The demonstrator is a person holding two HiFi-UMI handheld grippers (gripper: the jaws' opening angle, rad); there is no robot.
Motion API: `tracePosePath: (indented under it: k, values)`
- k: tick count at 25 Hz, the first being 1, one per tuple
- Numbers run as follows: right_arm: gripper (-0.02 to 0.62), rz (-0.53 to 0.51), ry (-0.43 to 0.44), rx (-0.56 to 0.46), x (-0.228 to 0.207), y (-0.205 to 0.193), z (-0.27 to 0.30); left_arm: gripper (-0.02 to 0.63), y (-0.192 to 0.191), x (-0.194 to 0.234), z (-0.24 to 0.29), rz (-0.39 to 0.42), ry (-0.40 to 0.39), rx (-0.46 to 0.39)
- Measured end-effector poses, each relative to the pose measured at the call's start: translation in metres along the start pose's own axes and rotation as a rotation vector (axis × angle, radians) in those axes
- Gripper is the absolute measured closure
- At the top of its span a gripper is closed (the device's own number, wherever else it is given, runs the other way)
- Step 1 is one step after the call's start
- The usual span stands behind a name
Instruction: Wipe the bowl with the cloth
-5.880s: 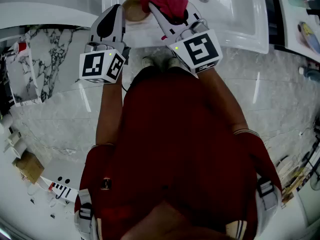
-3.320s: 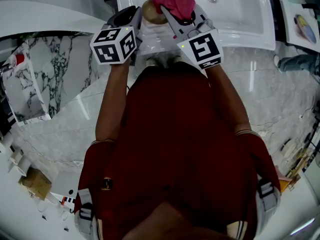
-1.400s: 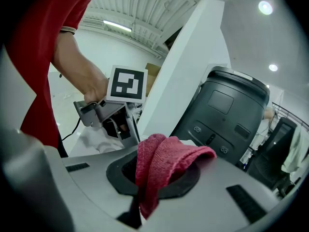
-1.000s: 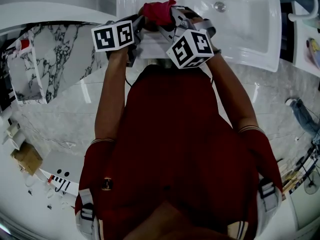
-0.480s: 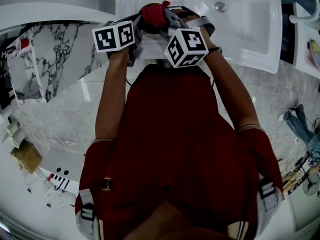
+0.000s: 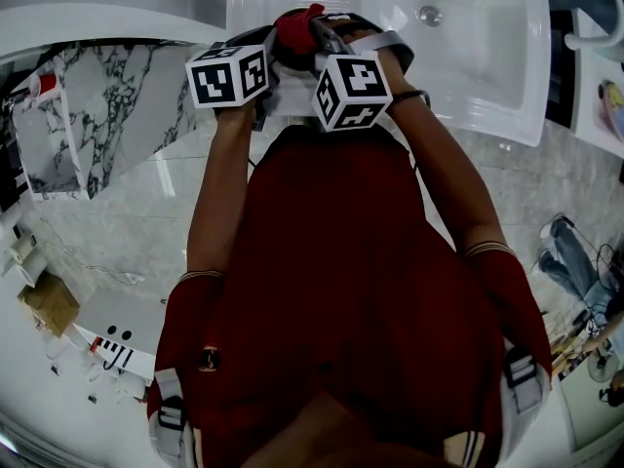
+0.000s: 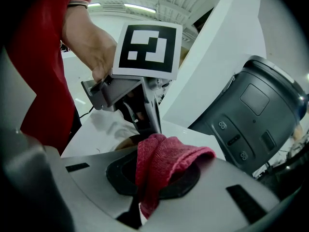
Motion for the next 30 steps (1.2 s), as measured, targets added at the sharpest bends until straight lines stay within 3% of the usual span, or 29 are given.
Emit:
tracePosePath:
  k: [15,30]
  values:
    - [0.566,0.085,-0.055,0.095,-0.010,-0.008,0.005,0.586,0.004,-0.015,-0.007,0.127,0.017,-0.062]
    - [0.566,0.191,-0.077,0.172,-0.014,-0.014,0.003,0.586,0.007,-0.015,-0.014,0.168,0.033,-0.118]
Point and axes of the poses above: the fingertips, and each gripper's own axes: z forward along the fingers, x to its left, y out of its top, the point moved 6 cm from there along -z, backward along the fingers, and after that the axes turned 3 degrees about -z, right-handed, at the moved point
